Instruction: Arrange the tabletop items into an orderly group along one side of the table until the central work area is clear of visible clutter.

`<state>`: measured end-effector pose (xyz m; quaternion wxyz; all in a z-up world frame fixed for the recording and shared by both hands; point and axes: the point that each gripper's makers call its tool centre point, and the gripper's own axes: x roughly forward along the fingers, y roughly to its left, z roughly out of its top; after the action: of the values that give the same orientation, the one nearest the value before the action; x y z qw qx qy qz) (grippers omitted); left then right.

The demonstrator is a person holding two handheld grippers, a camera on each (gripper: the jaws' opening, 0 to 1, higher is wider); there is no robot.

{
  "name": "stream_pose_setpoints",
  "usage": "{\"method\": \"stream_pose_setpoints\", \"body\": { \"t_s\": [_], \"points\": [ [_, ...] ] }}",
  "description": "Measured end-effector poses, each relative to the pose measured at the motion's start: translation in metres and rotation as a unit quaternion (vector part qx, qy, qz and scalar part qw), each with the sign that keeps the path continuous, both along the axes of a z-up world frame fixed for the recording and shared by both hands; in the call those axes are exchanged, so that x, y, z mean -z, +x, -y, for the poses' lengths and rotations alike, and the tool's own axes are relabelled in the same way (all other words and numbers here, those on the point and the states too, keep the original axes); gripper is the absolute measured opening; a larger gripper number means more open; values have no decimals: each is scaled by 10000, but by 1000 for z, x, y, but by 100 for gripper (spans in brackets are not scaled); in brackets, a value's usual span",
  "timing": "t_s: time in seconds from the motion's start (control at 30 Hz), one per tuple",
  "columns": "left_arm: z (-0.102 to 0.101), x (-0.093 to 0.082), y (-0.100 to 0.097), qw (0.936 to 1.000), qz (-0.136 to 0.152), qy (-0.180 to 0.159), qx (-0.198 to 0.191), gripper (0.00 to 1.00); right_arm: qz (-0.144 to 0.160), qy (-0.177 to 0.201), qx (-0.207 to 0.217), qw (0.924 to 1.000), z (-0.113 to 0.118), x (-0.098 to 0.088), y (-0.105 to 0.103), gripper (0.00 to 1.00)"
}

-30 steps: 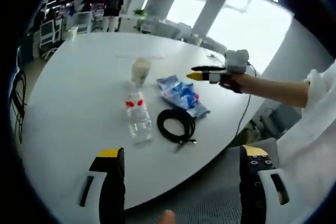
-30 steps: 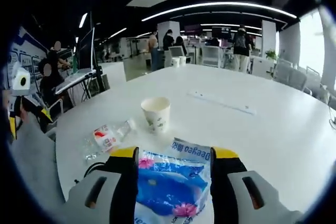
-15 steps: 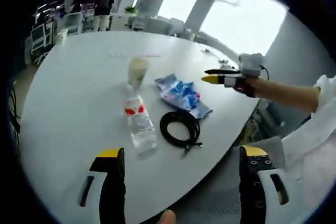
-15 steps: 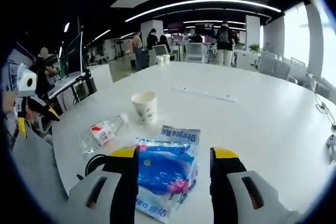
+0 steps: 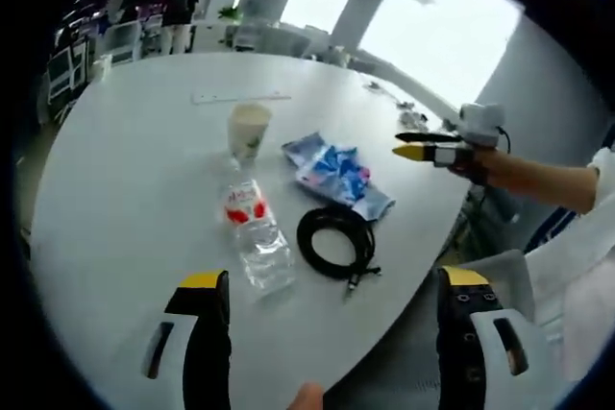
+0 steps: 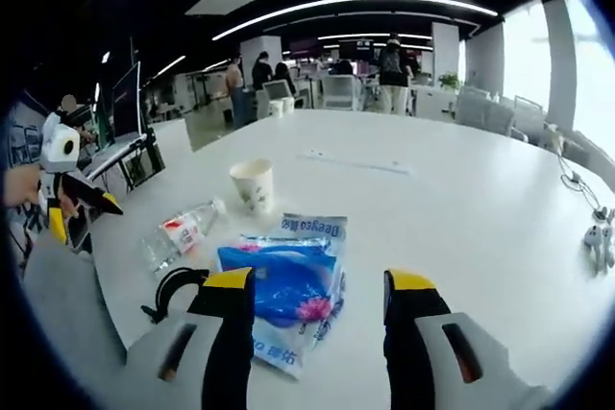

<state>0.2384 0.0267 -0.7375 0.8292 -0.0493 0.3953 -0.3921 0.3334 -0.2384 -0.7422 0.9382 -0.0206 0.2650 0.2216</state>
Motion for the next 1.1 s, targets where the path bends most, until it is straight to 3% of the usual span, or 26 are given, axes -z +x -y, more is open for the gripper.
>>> {"method": "stream_pose_setpoints", "body": {
  "t_s": [0.53, 0.67, 0.8, 1.1],
  "points": [
    [9, 11, 19, 9999, -90, 50, 71, 82, -56, -23, 149, 9999, 11, 3, -8, 51],
    [11, 16, 26, 9992, -82, 269, 268, 80, -78, -26, 194, 9998, 14, 5, -12, 51],
    [15, 16, 40, 9999, -127, 58, 47, 81, -107, 15, 248, 9996, 17, 8, -20, 51],
    [18, 32, 55, 9994, -253, 239, -81, 79, -205, 22, 341, 9992, 27, 14, -35, 50]
  ]
}}
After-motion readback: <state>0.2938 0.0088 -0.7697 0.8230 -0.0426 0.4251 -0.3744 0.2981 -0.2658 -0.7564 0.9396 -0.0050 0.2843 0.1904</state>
